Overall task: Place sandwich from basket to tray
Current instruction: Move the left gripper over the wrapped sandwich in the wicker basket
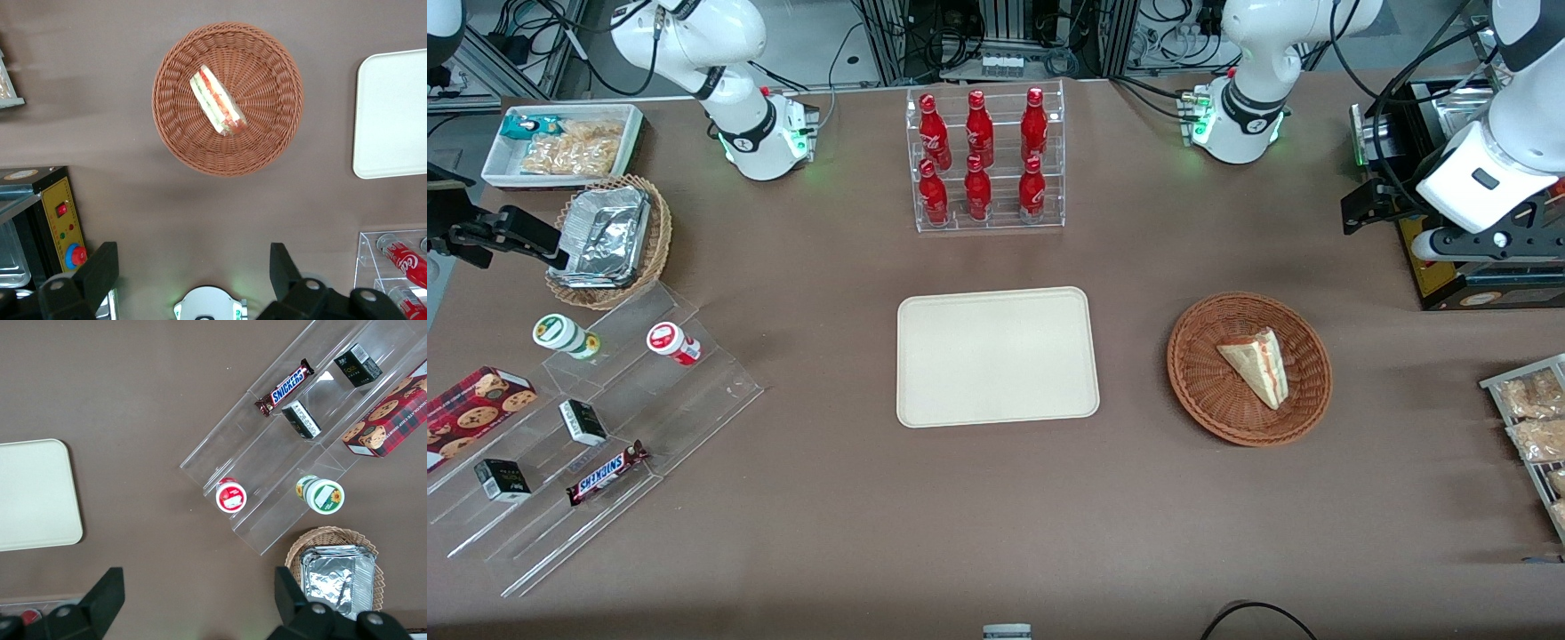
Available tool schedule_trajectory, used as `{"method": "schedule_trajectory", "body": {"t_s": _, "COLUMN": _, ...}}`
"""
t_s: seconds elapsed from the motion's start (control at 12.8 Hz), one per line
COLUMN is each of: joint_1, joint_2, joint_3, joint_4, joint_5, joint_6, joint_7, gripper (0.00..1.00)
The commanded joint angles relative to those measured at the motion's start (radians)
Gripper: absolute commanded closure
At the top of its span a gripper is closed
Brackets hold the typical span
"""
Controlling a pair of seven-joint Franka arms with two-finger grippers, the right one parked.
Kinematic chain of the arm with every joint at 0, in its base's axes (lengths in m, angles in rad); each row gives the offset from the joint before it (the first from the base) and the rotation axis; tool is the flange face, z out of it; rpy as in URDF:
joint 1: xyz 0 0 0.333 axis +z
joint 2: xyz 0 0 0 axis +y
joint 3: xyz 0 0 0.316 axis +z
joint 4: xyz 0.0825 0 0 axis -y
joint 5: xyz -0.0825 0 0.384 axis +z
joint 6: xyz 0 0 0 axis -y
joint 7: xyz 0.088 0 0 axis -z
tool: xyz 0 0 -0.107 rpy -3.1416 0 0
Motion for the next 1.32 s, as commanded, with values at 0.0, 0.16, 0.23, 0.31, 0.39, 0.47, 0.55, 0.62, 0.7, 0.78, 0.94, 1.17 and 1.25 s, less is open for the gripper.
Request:
{"method": "schedule_trajectory", "body": {"t_s": 0.0, "joint_1": 0.004, "joint_2": 0.002, "joint_3": -0.009, "joint_4": 0.007, "joint_5": 0.018, "joint_6": 0.021, "joint_7": 0.01, "gripper": 0.0}}
{"method": "schedule_trajectory", "body": {"t_s": 0.16, "joint_1": 0.004, "joint_2": 0.022, "joint_3": -0.009, "joint_4": -0.017, "joint_5": 0.018, "joint_6": 0.027, "joint_7": 0.01, "gripper": 0.0}}
{"method": "schedule_trajectory", "body": {"t_s": 0.23, "joint_1": 0.003, "joint_2": 0.034, "joint_3": -0.011, "joint_4": -0.037, "joint_5": 0.018, "joint_6": 0.03, "joint_7": 0.01, "gripper": 0.0}}
{"method": "schedule_trajectory", "body": {"t_s": 0.31, "joint_1": 0.003, "joint_2": 0.049, "joint_3": -0.012, "joint_4": -0.072, "joint_5": 0.015, "joint_6": 0.067, "joint_7": 0.009, "gripper": 0.0}}
{"method": "schedule_trajectory", "body": {"t_s": 0.39, "joint_1": 0.001, "joint_2": 0.058, "joint_3": -0.012, "joint_4": -0.117, "joint_5": 0.014, "joint_6": 0.132, "joint_7": 0.009, "gripper": 0.0}}
{"method": "schedule_trajectory", "body": {"t_s": 0.47, "joint_1": 0.001, "joint_2": 0.063, "joint_3": -0.012, "joint_4": -0.177, "joint_5": 0.014, "joint_6": 0.206, "joint_7": 0.009, "gripper": 0.0}}
{"method": "schedule_trajectory", "body": {"t_s": 0.55, "joint_1": 0.001, "joint_2": 0.062, "joint_3": -0.012, "joint_4": -0.242, "joint_5": 0.014, "joint_6": 0.296, "joint_7": 0.009, "gripper": 0.0}}
{"method": "schedule_trajectory", "body": {"t_s": 0.62, "joint_1": 0.001, "joint_2": 0.065, "joint_3": -0.014, "joint_4": -0.287, "joint_5": 0.012, "joint_6": 0.364, "joint_7": 0.005, "gripper": 0.0}}
{"method": "schedule_trajectory", "body": {"t_s": 0.7, "joint_1": -0.001, "joint_2": 0.08, "joint_3": -0.014, "joint_4": -0.332, "joint_5": 0.012, "joint_6": 0.428, "joint_7": 0.005, "gripper": 0.0}}
{"method": "schedule_trajectory", "body": {"t_s": 0.78, "joint_1": -0.001, "joint_2": 0.089, "joint_3": -0.014, "joint_4": -0.381, "joint_5": 0.012, "joint_6": 0.511, "joint_7": 0.005, "gripper": 0.0}}
{"method": "schedule_trajectory", "body": {"t_s": 0.94, "joint_1": 0.001, "joint_2": 0.098, "joint_3": -0.014, "joint_4": -0.473, "joint_5": 0.009, "joint_6": 0.657, "joint_7": -0.001, "gripper": 0.0}}
{"method": "schedule_trajectory", "body": {"t_s": 1.17, "joint_1": 0.001, "joint_2": 0.117, "joint_3": -0.014, "joint_4": -0.557, "joint_5": 0.006, "joint_6": 0.812, "joint_7": -0.141, "gripper": 0.0}}
{"method": "schedule_trajectory", "body": {"t_s": 1.25, "joint_1": 0.001, "joint_2": 0.128, "joint_3": -0.014, "joint_4": -0.558, "joint_5": 0.006, "joint_6": 0.814, "joint_7": -0.218, "gripper": 0.0}}
